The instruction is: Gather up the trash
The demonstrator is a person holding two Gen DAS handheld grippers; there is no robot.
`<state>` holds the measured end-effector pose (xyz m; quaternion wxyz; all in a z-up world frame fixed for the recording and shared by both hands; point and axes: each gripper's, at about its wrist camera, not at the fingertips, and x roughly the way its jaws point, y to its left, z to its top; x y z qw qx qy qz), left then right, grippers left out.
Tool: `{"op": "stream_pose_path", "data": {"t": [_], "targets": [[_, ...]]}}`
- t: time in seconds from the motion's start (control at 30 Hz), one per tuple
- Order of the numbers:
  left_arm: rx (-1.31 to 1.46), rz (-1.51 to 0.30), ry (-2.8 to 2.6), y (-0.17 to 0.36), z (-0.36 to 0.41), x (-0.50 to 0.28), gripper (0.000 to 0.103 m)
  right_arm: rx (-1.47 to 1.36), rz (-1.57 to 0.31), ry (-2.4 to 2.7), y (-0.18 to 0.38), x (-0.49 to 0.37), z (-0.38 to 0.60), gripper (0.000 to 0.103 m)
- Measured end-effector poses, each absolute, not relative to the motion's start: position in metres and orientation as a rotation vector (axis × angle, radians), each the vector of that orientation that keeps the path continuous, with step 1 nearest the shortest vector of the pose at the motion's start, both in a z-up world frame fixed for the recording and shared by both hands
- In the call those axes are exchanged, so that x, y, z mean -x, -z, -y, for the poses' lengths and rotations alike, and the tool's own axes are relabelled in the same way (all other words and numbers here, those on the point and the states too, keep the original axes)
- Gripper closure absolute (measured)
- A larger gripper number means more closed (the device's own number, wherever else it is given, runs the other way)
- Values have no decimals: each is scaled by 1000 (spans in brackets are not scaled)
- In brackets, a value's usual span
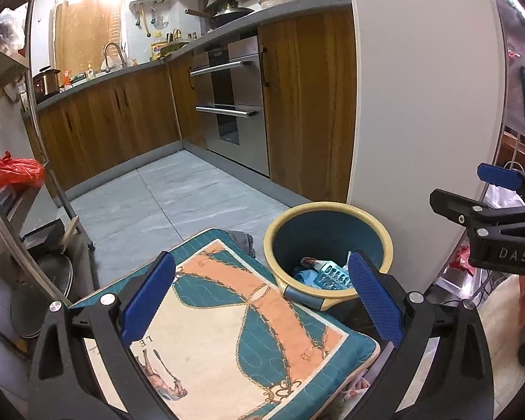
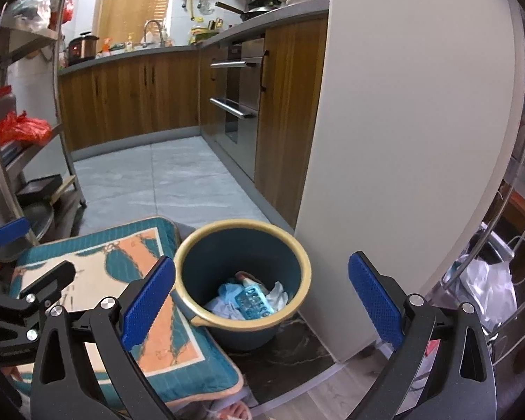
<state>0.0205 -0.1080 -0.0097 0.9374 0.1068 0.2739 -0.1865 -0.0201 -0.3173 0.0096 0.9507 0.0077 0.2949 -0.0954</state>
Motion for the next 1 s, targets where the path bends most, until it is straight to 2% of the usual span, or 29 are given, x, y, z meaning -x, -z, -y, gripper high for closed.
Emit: {"op": "stream_pose_path", "data": {"t": [1.0], "targets": [[-218, -589, 382, 16, 108, -21, 6, 0, -609, 204, -9, 21, 314, 5]]}}
